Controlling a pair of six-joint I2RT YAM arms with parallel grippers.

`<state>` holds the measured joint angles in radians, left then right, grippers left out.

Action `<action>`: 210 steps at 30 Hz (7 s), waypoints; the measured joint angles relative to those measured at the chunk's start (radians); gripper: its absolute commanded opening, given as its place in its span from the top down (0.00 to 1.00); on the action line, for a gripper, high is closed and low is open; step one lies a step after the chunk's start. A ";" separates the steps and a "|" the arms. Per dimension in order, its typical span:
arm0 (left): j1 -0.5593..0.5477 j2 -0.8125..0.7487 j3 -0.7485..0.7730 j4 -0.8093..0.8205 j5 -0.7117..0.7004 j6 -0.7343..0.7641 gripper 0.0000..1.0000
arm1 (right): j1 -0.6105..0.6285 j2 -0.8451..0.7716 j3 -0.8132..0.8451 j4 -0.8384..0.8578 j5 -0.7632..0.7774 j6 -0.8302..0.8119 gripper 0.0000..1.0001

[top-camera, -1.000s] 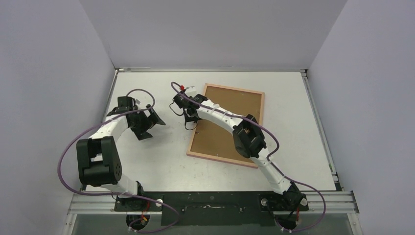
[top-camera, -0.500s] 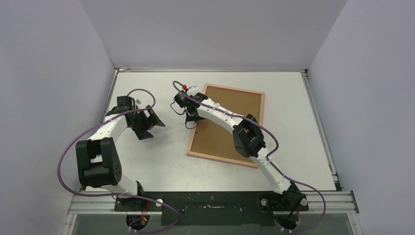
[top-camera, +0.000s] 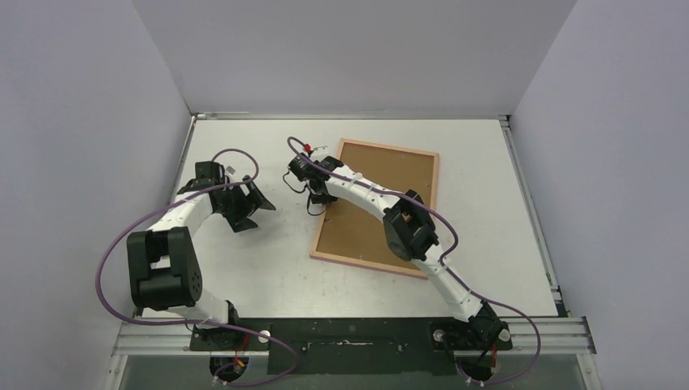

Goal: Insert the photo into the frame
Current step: Turn over the photo frame at the center of the board.

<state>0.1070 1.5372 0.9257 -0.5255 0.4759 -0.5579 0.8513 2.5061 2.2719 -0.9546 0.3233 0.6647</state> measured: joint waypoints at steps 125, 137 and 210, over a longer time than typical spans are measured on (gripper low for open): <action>-0.691 -0.342 0.448 -0.060 -0.390 0.622 1.00 | -0.365 -0.830 -0.309 0.198 -0.592 0.296 0.29; -0.744 -0.364 0.388 0.031 -0.412 0.679 1.00 | -0.326 -0.829 -0.306 0.056 -0.497 0.414 0.31; -0.584 -0.314 0.359 0.129 -0.423 0.237 0.20 | -0.605 -1.030 -0.911 0.150 -0.745 0.290 1.00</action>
<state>-0.4770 1.2236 1.2842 -0.3965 0.0528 -0.3214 0.2462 1.4761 1.3613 -0.8051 -0.4221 0.9550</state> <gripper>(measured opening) 0.803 0.281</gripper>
